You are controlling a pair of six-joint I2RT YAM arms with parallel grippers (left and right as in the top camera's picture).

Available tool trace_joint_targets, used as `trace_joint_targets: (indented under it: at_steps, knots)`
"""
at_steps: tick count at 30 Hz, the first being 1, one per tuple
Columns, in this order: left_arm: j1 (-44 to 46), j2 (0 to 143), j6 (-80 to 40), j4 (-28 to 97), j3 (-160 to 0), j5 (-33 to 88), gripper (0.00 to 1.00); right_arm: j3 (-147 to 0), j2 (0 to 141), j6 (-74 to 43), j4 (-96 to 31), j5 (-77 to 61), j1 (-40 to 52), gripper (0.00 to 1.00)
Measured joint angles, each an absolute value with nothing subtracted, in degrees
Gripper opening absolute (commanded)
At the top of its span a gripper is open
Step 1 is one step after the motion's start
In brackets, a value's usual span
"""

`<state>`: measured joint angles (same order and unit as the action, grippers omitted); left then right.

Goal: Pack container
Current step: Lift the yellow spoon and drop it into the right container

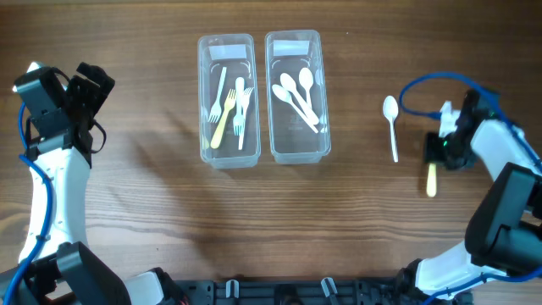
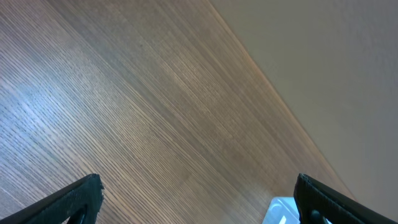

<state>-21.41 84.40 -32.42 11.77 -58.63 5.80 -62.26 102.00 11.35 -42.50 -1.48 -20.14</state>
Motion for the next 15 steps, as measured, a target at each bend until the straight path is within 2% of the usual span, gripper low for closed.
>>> trace_joint_targets:
  at_steps: [3,7,12,13,15]
  knots:
    - [-21.41,84.4,-32.45,11.77,-58.63,5.8,1.0,-77.43,102.28,10.9,-49.76,-1.76,-19.2,0.04]
    - [-21.41,84.4,-32.45,11.79,-58.63,5.82,1.0,-92.84,102.26,10.28,-52.21,-5.96,-13.98,0.04]
    - [-21.41,84.4,-32.45,11.79,-58.63,5.82,1.0,-96.51,102.24,6.61,-46.19,-12.73,-2.87,0.04]
    - [-21.41,84.4,-32.45,11.79,-58.63,5.82,1.0,-96.49,102.26,5.5,-42.57,-15.05,3.92,0.04]
    - [-21.41,84.4,-32.42,11.75,-58.63,5.82,1.0,-96.49,102.37,4.67,-39.75,-15.88,8.97,0.04]
